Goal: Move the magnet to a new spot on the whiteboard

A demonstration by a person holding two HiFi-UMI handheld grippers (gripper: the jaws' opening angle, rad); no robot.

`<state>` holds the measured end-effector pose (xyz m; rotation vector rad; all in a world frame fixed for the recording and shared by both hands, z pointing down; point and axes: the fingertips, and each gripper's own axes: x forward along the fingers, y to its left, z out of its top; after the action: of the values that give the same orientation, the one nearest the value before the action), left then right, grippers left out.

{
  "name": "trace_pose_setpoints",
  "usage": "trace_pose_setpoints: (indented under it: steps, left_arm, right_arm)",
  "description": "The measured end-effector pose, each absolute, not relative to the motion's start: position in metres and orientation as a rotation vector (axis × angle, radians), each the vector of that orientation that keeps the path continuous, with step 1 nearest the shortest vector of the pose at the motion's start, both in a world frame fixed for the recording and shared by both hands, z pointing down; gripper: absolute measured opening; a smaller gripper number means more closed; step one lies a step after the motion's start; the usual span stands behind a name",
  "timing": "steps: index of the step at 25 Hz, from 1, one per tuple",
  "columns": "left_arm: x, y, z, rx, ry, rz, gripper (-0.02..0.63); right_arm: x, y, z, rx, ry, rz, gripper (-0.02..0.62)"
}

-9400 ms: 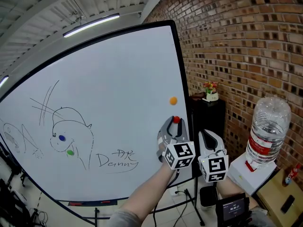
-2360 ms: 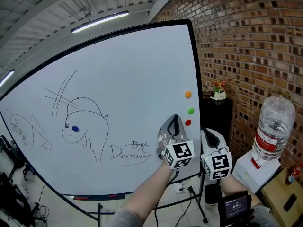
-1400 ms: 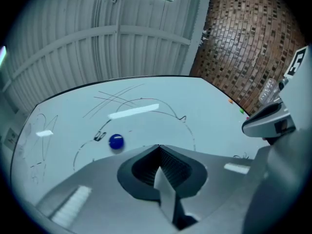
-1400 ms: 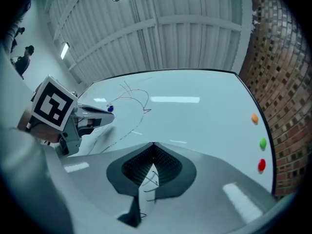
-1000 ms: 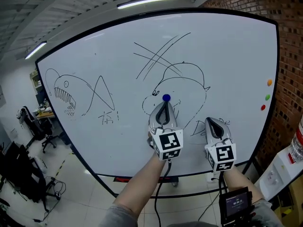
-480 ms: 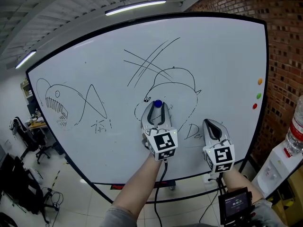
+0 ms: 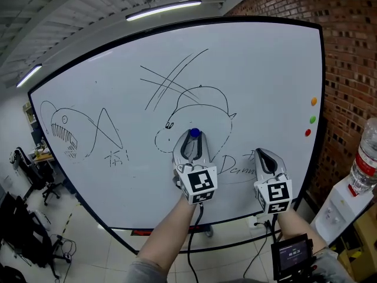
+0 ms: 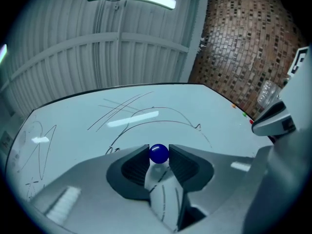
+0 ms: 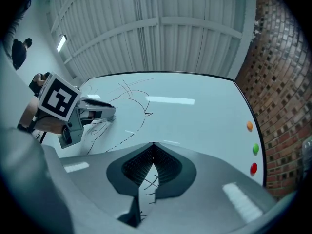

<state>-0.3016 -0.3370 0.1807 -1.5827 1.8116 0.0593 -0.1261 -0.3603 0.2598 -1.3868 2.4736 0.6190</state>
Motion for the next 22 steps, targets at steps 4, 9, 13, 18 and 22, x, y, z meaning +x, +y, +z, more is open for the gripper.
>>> trace_pose_setpoints:
  steps: [4,9,13,18,22]
  left_arm:
    - [-0.252,-0.341,0.195,-1.624,1.745,0.018,0.118]
    - [-0.19,-0.355,0.225,-1.714,1.71,-0.015,0.119]
    - [-0.132,-0.369,0.244,-1.783,1.692,-0.015,0.12]
    - [-0.059,-0.388,0.266,-1.866,1.665,-0.022,0.12]
    - [-0.006,-0.403,0.284,-1.911,1.64,-0.039,0.12]
  right_arm:
    - [-0.098,-0.367,0.264,-1.409,2.474,0.604,0.006]
    - [-0.039,-0.375,0.279,-1.477,2.462,0.582,0.006]
    - [0.016,-0.386,0.288,-1.537,2.457,0.566,0.006]
    - [0.081,-0.398,0.296,-1.593,2.452,0.548,0.006]
    - [0.126,-0.409,0.305,-1.626,2.449,0.538,0.006]
